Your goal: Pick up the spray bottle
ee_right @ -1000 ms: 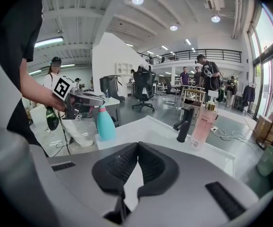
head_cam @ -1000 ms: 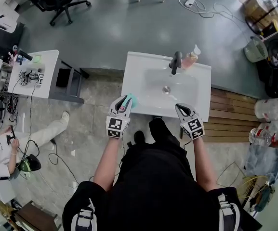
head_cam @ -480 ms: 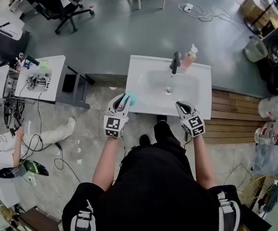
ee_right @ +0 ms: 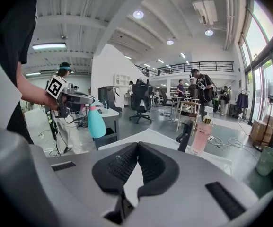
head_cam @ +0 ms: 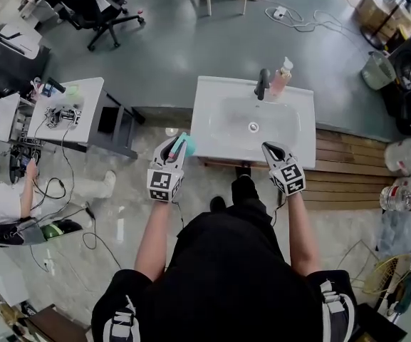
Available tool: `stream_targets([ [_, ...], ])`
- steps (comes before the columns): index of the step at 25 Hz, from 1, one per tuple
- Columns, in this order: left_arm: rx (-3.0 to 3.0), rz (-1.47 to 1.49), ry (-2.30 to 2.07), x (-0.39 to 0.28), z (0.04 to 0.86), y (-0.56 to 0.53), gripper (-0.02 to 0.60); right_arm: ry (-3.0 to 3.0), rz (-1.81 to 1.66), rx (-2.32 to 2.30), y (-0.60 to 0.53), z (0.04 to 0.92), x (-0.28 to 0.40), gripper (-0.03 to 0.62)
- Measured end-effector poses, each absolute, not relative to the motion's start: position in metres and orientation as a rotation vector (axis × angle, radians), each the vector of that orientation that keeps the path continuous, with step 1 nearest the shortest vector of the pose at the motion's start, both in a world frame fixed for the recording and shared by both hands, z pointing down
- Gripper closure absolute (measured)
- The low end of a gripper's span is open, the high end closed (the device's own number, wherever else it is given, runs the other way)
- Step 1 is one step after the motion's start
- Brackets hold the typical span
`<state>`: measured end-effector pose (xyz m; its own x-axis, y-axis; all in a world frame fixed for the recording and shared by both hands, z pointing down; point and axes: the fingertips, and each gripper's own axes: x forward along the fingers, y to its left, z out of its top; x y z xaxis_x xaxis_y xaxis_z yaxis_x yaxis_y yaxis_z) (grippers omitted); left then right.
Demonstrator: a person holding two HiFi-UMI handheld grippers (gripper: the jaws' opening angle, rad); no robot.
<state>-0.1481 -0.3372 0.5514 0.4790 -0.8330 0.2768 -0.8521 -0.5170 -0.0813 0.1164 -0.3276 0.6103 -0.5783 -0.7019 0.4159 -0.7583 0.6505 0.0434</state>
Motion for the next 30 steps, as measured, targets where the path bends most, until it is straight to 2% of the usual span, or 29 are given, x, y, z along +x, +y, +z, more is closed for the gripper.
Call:
stream_targets([
  [12,2.640,0.412,-1.549,-0.174,0.543,-0.304,0.483,-2.487,0.090,1.096,-0.305,0.595,0.082,0.577],
  [30,2.651,0.410,-1.534,-0.188,0.542,-0.303,0.483,-2.485,0.084,1.096,-0.303,0.589,0.067,0.577],
])
